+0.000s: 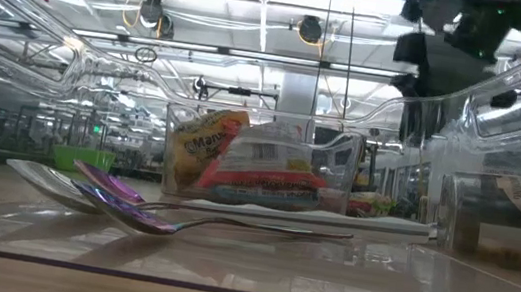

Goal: Pick & Place Food Item
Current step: Put the green noodle pack into the middle transparent bin

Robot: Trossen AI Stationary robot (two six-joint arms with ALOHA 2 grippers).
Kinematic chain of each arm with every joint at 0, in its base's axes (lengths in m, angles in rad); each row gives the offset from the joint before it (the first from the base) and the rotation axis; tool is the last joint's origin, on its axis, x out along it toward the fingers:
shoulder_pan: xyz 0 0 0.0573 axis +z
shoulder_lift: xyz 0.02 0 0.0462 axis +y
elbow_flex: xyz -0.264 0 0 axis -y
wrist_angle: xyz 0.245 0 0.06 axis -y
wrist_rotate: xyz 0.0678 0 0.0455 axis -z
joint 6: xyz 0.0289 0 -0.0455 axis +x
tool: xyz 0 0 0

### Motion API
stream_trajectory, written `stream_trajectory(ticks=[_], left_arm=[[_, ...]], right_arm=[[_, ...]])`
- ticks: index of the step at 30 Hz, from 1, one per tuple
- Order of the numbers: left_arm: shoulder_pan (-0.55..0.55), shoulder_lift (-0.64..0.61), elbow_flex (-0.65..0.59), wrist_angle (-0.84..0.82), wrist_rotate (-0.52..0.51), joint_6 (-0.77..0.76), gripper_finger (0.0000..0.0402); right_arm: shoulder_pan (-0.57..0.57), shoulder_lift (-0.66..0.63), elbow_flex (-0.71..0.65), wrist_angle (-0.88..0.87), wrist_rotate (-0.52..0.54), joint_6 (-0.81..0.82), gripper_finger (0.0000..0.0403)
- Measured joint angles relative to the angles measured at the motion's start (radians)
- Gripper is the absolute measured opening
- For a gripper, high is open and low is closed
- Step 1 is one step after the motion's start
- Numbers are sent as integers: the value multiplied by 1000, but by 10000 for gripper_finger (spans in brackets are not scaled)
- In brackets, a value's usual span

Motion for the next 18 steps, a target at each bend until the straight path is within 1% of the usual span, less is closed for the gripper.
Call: stream_trajectory(ticks=[2,4,8,13,16,18], left_arm=[[-3,21,0,24,0,1,177],[-3,46,-1,61,-1,1,177],[-2,97,-1,161,-33,-1,177],[5,171,0,273,-35,-2,177],[15,200,0,300,-33,-15,177],[22,213,-1,300,-32,-34,177]], right_arm=[[-24,8,-28,38,-1,-31,169],[-55,27,-42,39,0,-61,169],[-118,78,-44,46,-4,-176,169],[-170,147,-40,65,-17,-286,169],[-185,177,-37,84,-31,-335,169],[-188,182,-37,128,-21,-359,169]])
